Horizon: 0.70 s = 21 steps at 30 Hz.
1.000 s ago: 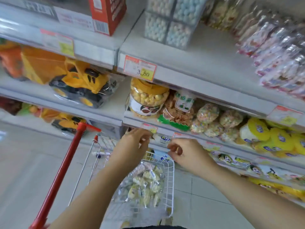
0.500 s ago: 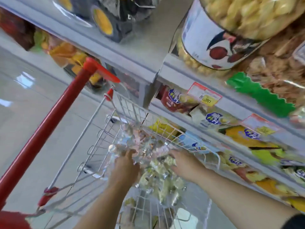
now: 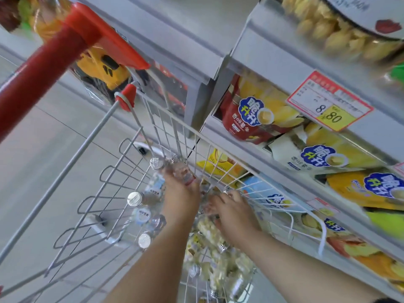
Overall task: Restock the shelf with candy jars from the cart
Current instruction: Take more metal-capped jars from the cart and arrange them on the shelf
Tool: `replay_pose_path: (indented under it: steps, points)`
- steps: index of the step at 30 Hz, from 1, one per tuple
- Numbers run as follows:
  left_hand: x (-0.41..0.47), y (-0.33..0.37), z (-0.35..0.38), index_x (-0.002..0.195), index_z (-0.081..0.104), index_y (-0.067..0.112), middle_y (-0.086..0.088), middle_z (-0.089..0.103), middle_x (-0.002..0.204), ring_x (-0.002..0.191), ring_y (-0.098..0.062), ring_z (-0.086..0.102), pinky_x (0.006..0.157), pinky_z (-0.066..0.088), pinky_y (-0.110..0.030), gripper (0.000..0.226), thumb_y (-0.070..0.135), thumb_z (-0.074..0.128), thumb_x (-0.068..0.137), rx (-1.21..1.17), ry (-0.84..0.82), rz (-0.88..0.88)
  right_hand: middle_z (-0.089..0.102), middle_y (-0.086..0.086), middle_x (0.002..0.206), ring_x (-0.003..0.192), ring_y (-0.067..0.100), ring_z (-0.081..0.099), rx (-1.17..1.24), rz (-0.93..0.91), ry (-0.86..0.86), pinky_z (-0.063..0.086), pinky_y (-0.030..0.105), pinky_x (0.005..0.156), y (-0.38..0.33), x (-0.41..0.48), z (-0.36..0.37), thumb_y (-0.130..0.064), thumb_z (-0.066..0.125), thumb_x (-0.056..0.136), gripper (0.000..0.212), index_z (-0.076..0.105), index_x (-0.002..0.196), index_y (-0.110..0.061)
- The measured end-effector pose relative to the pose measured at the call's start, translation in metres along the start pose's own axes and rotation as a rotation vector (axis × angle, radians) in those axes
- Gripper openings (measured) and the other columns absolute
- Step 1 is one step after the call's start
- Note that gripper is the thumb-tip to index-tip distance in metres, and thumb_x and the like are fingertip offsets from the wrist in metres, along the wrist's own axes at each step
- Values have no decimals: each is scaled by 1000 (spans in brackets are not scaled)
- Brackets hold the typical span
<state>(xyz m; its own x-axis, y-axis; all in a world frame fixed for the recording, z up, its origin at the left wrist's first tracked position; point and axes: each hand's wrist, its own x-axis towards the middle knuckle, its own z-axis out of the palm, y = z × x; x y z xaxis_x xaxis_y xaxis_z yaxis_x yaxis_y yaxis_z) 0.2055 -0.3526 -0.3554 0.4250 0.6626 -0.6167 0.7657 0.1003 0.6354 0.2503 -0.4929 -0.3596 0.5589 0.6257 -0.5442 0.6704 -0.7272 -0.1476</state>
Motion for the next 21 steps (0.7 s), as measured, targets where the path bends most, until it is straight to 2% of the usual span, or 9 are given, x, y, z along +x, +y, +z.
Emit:
replay_pose_path:
  steps: [4,6,8,10,13,15,17,19,21]
  points:
    - [12,9,18,141,36,19,6,62,102,89,-17,60,95,49,-47,61,34,66,90,-124,113,-171,54,-11,133,131,24,34,-7,-6,29,37,38,101,-3,5,-4,-30,56,94,41,47,133,-32]
    - [20,12,20,118,54,10,-1,67,89,81,-22,66,84,57,-45,41,33,69,87,-224,72,-231,57,-9,130,128,24,38,-26,-18,45,37,38,100,-3,8,-5,-29,59,93,38,49,130,-31]
    - [18,13,13,103,57,10,-5,67,85,72,-13,67,70,58,-30,26,26,71,87,-287,30,-248,58,-7,130,126,23,40,-30,-47,48,36,38,102,-2,6,-6,-29,58,94,38,49,131,-28]
    - [7,17,-1,105,54,12,1,64,84,71,-7,65,66,54,-26,28,20,72,86,-336,7,-214,56,-6,133,130,21,37,27,-65,23,34,36,104,0,-3,-14,-27,55,97,41,46,137,-26]
    - [-25,26,-34,121,46,17,2,67,92,79,-17,64,71,50,-32,46,22,74,85,-349,-32,-163,55,-5,130,127,18,41,331,-7,-55,40,34,100,-4,-32,-39,-33,53,100,42,42,140,-27]
    - [-52,37,-58,121,45,16,-5,69,98,79,-17,66,66,48,-30,43,19,72,87,-366,-82,-128,58,-13,116,115,12,52,650,93,-147,46,33,93,-13,-58,-68,-40,55,98,36,46,132,-31]
    - [-81,56,-84,124,47,16,-9,69,104,88,-19,70,76,55,-35,44,19,72,87,-352,-136,-92,64,-19,108,106,5,60,921,158,-175,49,32,93,-23,-87,-101,-51,56,95,30,53,120,-36]
    - [-113,84,-109,126,47,15,-5,67,101,90,-20,70,84,56,-40,46,18,73,87,-323,-180,-25,70,-13,104,101,6,64,1089,182,-165,50,33,94,-34,-116,-145,-54,53,95,28,59,114,-34]
    - [-146,118,-133,125,49,15,2,65,99,88,-15,68,87,55,-39,44,19,72,88,-293,-206,64,70,1,103,95,13,67,1333,200,-131,54,31,87,-43,-145,-189,-42,55,99,28,63,116,-21]
